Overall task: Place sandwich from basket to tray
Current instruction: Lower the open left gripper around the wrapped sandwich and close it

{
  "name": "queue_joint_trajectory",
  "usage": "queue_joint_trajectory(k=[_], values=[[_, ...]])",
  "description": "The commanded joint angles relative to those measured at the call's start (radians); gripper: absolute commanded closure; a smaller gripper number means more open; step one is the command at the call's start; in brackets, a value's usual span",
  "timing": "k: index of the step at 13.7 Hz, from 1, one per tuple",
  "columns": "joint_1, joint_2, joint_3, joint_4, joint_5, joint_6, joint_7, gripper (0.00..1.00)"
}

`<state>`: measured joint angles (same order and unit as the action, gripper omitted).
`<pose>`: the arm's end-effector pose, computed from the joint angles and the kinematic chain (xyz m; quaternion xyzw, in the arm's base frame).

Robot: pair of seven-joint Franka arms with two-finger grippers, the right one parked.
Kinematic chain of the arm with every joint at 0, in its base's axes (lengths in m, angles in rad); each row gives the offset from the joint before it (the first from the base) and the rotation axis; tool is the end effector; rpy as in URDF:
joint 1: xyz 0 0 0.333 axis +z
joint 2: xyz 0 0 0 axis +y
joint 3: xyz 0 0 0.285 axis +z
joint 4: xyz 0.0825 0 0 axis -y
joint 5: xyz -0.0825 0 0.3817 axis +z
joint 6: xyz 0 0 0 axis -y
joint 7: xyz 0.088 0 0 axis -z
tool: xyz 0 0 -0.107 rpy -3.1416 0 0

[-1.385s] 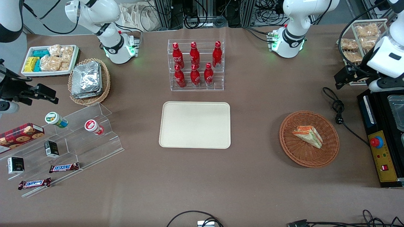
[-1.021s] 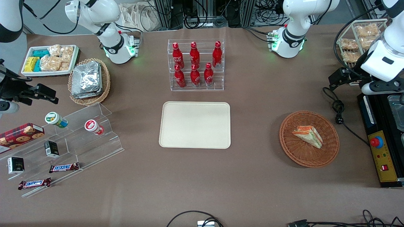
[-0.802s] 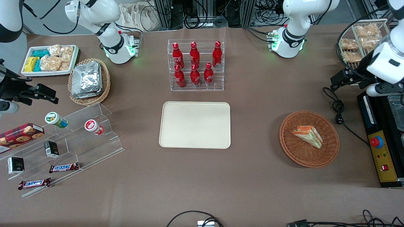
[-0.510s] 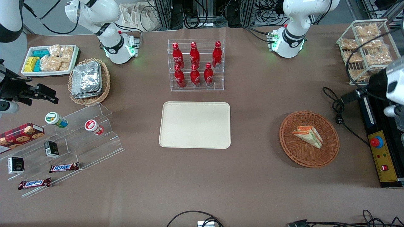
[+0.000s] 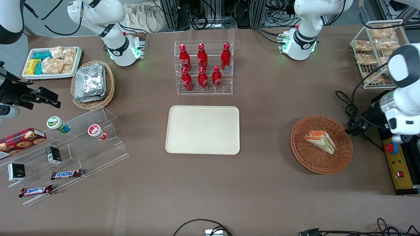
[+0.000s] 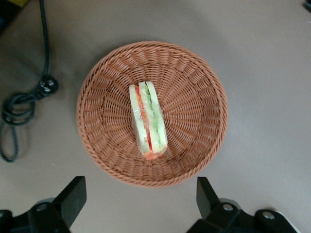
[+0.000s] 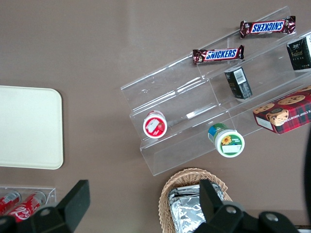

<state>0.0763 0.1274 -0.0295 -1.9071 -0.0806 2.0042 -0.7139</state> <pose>0.5807 0.0227 0.3989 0.9211 0.3872 -0.0268 0.0311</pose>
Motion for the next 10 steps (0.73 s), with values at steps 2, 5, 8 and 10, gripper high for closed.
queue_joint_trajectory(k=[2,5,8,10], values=[[-0.038,0.052,0.005,-0.147,0.050,0.240,-0.163,0.00],[-0.049,0.132,0.003,-0.152,0.084,0.294,-0.199,0.00],[-0.052,0.192,0.003,-0.193,0.085,0.404,-0.202,0.00],[-0.052,0.212,0.003,-0.224,0.087,0.458,-0.200,0.00]])
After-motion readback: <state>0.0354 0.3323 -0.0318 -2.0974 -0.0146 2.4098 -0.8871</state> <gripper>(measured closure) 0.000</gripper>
